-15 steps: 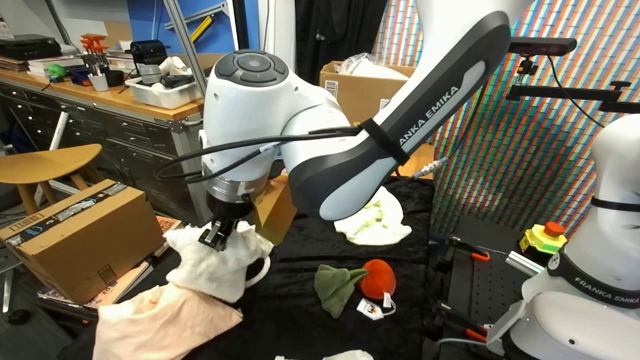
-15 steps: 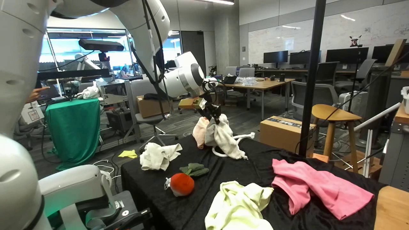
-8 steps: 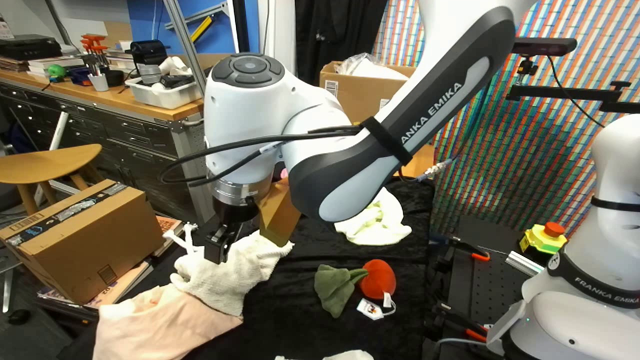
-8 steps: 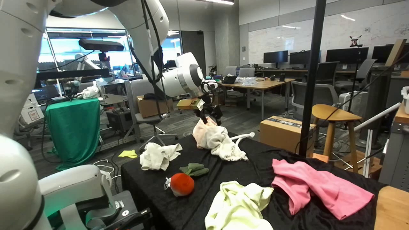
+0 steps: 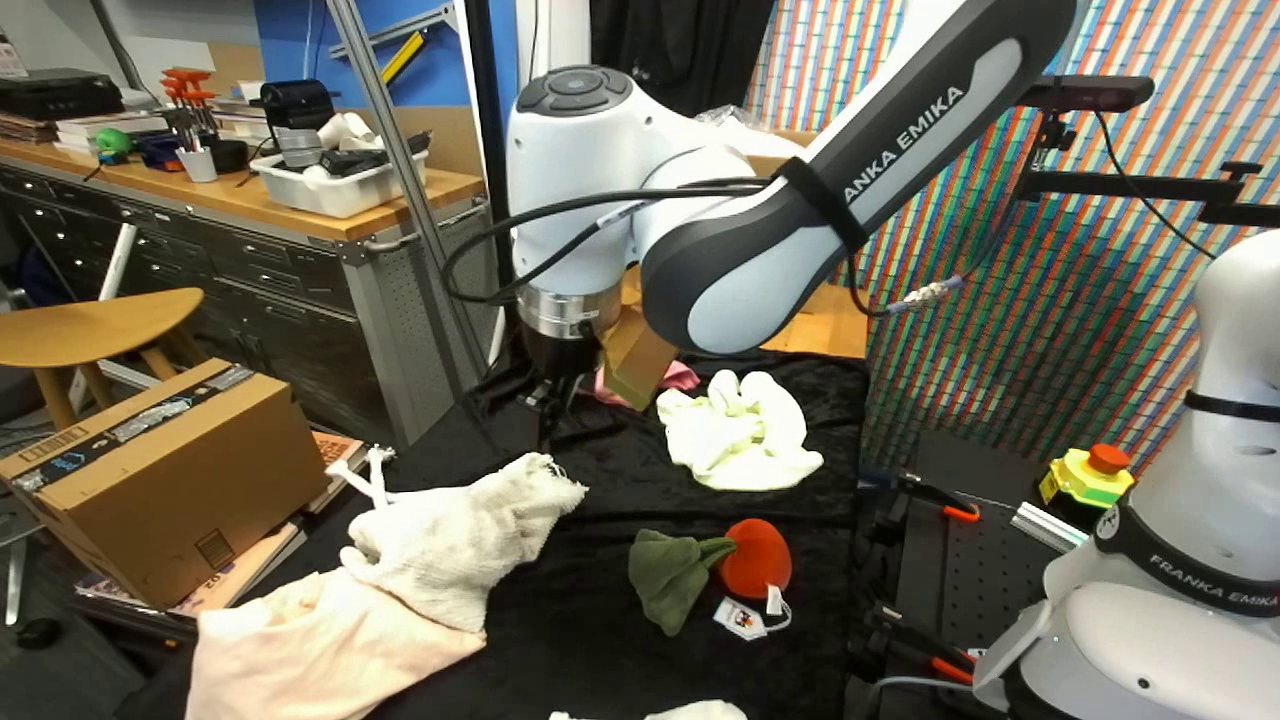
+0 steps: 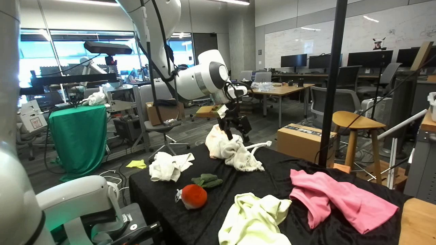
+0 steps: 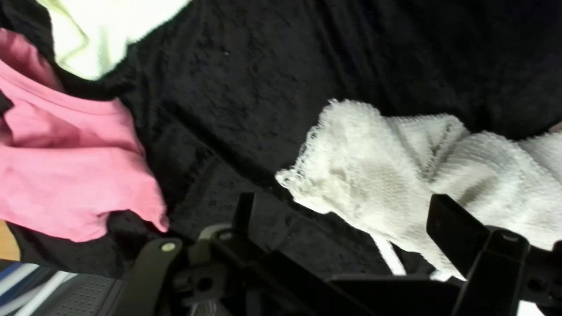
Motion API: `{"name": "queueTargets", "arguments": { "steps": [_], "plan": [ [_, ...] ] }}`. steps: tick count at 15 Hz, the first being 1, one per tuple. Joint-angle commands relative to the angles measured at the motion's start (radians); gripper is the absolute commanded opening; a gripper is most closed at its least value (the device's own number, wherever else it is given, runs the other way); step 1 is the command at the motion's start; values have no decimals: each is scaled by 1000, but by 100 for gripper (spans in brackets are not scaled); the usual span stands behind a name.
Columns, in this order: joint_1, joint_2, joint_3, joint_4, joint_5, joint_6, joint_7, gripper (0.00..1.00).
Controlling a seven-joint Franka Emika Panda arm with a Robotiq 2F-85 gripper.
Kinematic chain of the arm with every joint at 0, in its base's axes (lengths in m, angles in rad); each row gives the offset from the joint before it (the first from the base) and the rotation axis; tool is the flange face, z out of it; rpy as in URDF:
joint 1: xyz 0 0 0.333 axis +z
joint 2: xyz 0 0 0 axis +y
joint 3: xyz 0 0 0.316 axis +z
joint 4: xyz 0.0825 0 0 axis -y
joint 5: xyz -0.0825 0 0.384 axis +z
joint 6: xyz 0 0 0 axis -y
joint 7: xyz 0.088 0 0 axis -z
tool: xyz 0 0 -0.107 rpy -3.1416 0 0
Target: Pick up the clothes and toy from the table and stack them on each other.
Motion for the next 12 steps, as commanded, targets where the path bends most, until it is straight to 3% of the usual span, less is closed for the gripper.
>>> {"name": "queueTargets", "arguments": {
  "steps": [1,3,7,12],
  "plan": [
    [-89,-92,-16,-108,33,26,-67,100],
    [-136,-94,-42,-134,10,64,-69,100],
    [-230,-74,-69,-132,73,67,-167,100],
    [-328,-8,-72,-78,240,122,-329,100]
  ]
}}
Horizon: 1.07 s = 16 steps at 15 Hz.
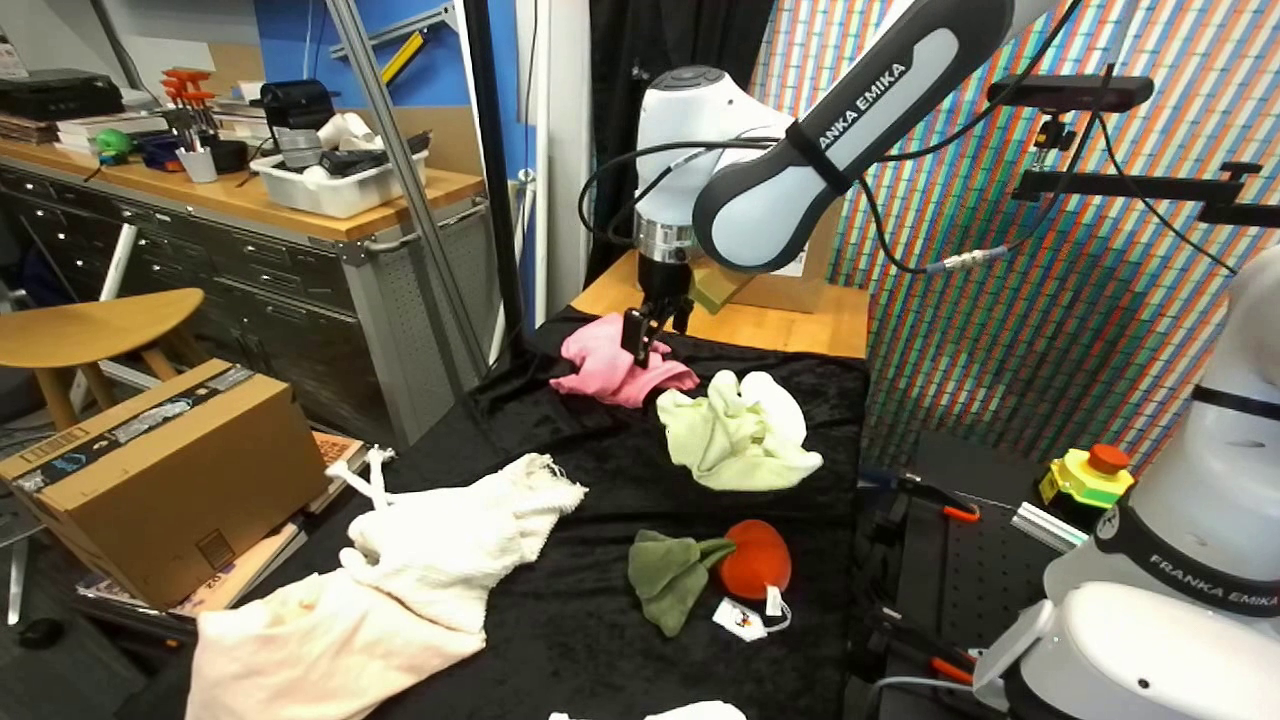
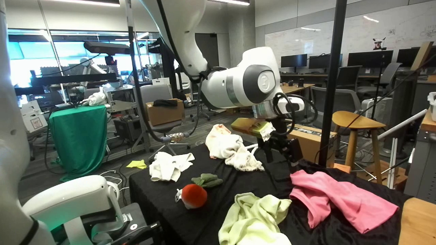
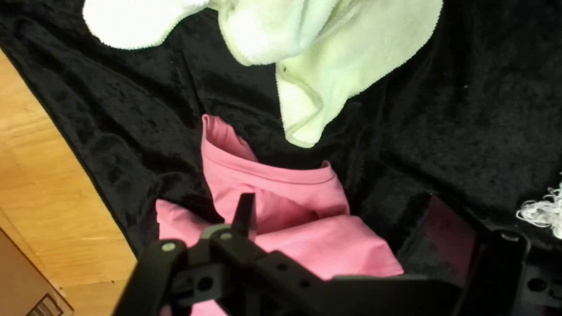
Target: Pick up the clothes and toy from the table and stack them on each other.
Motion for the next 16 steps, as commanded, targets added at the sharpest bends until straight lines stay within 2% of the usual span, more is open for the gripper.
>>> {"name": "queueTargets", "arguments": {
  "steps": [1,4,8,16],
  "plan": [
    [-62,60,13,48,172,71,-148,100],
    [-118,129,54,102,365,81,-312,100],
    [-171,220,87,180,491,61,-443,100],
    [-187,303,48,254,456,92,-437,100]
  ]
}}
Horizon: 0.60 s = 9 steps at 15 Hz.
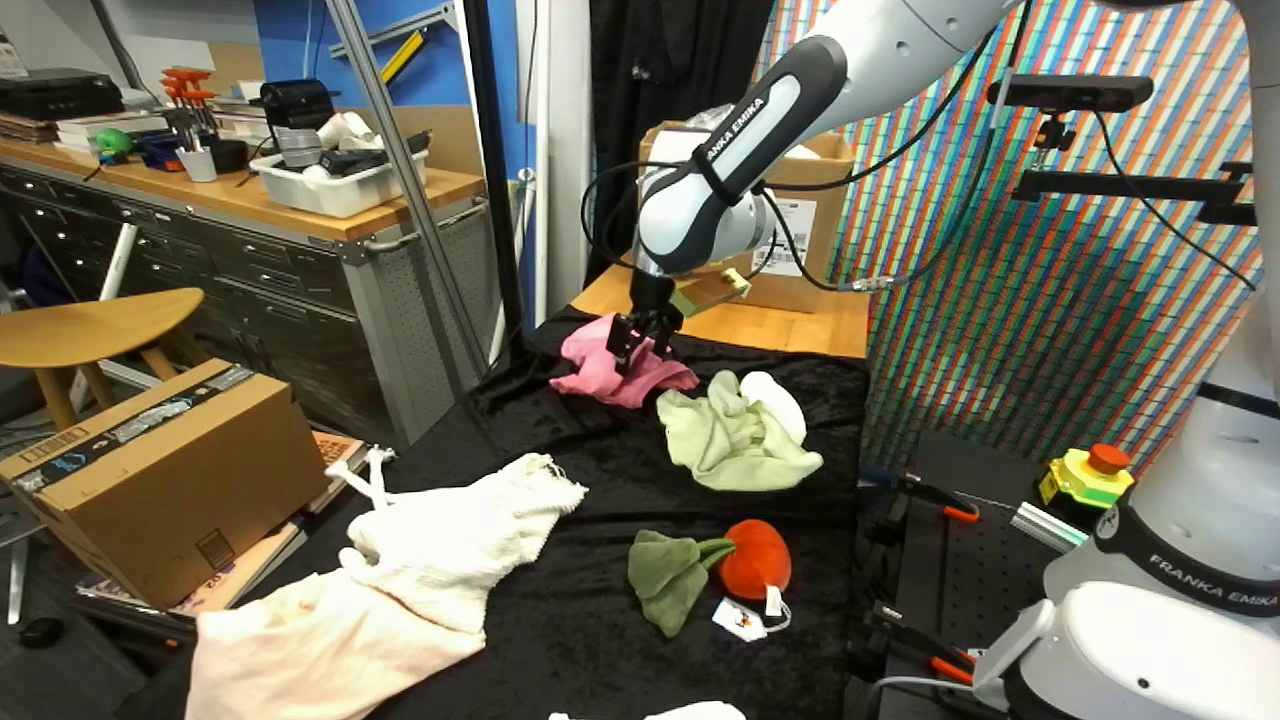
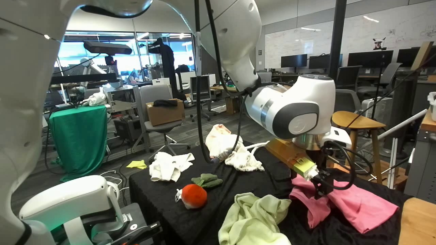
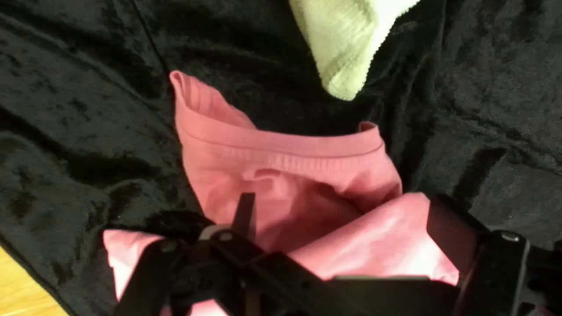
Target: Pick up the clothes and toy from the table and stack them on each other.
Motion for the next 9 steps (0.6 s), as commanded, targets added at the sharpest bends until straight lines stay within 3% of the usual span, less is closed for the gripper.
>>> {"name": "queueTargets", "arguments": {
  "steps": [1,9],
  "plan": [
    [-12,21,-9,39,-8,28,-12,100],
    [-4,106,-35,107,-24,95,26,100]
  ]
}}
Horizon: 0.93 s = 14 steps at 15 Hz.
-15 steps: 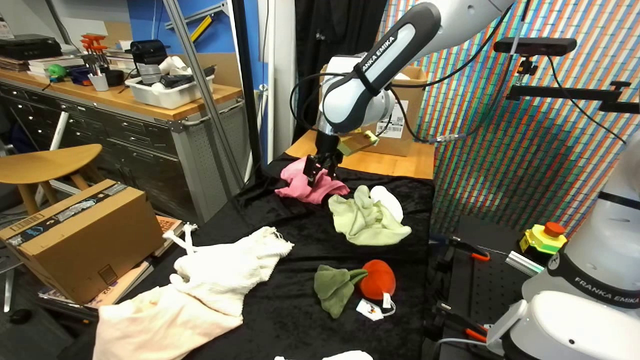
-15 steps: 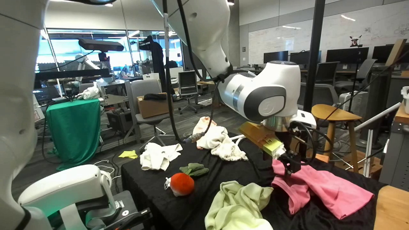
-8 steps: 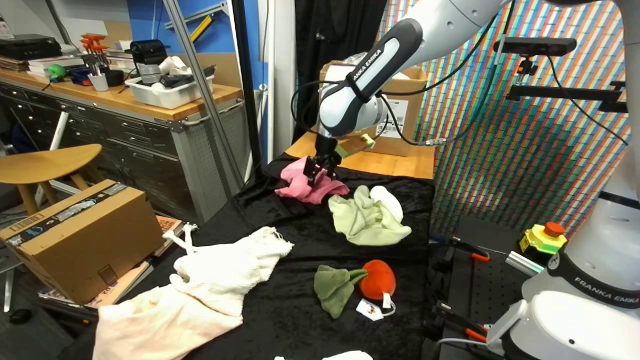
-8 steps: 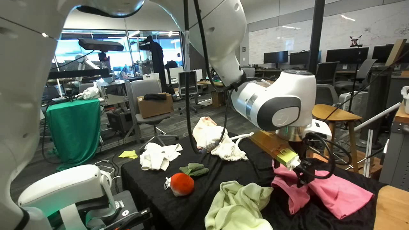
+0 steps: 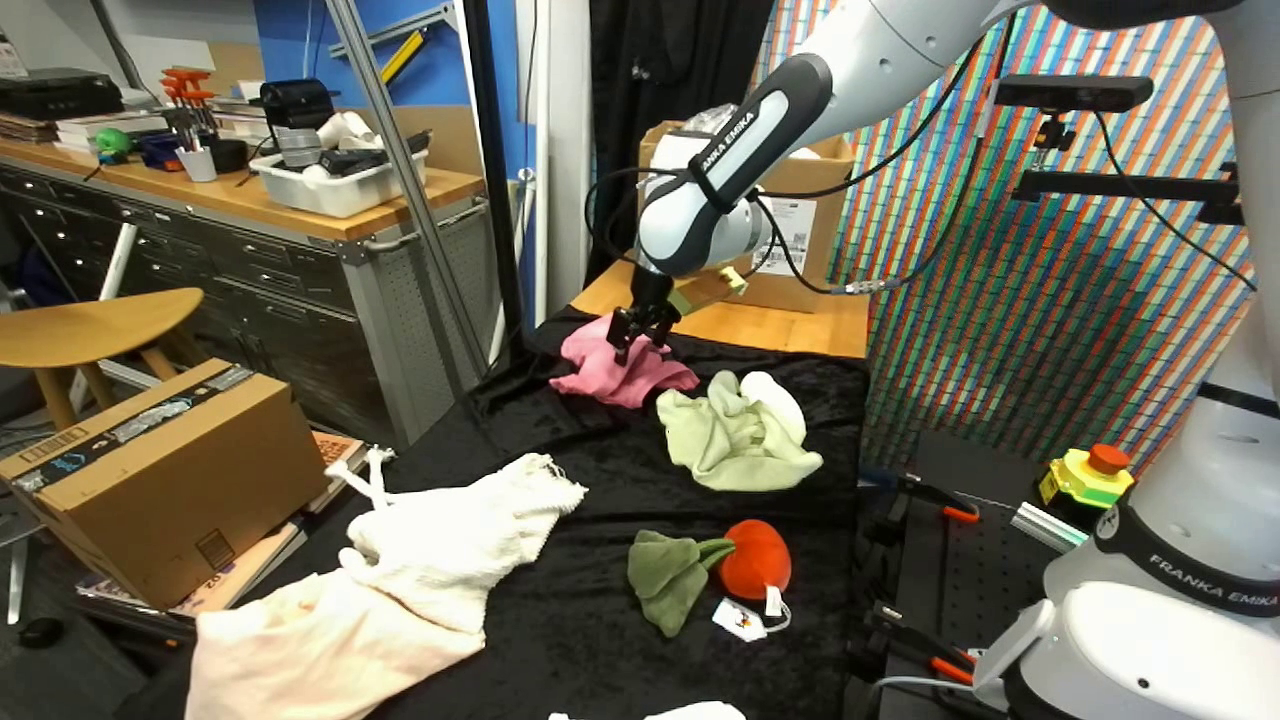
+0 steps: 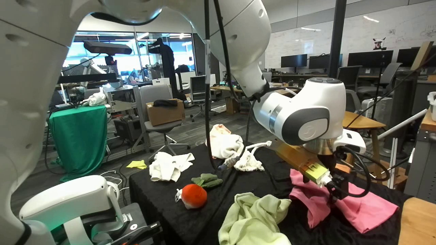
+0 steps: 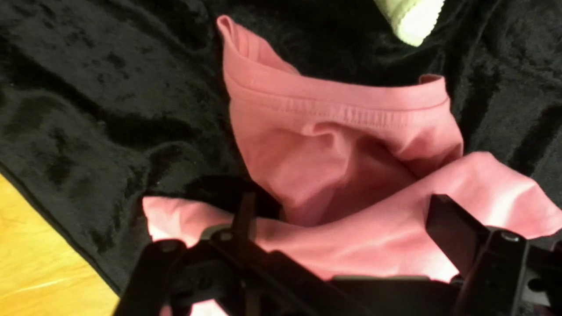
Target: Pick up the clothes and toy from the table and stack them on each other.
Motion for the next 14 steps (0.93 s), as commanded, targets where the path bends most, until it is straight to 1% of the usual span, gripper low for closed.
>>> {"name": "queueTargets", "arguments": {
  "steps": [1,8,9,10,11,12,14],
  "plan": [
    [3,68,-5,70,-12,54,26,100],
    [-2,131,14,143,-4,69,31,100],
    [-4,130,20,146,-1,66,29,75],
    [-7,129,27,148,1,62,24,74],
    [-4,123,27,145,-1,62,27,68],
    [-3,114,30,140,-2,59,25,57],
    [-2,100,33,133,-4,46,23,42]
  ]
}}
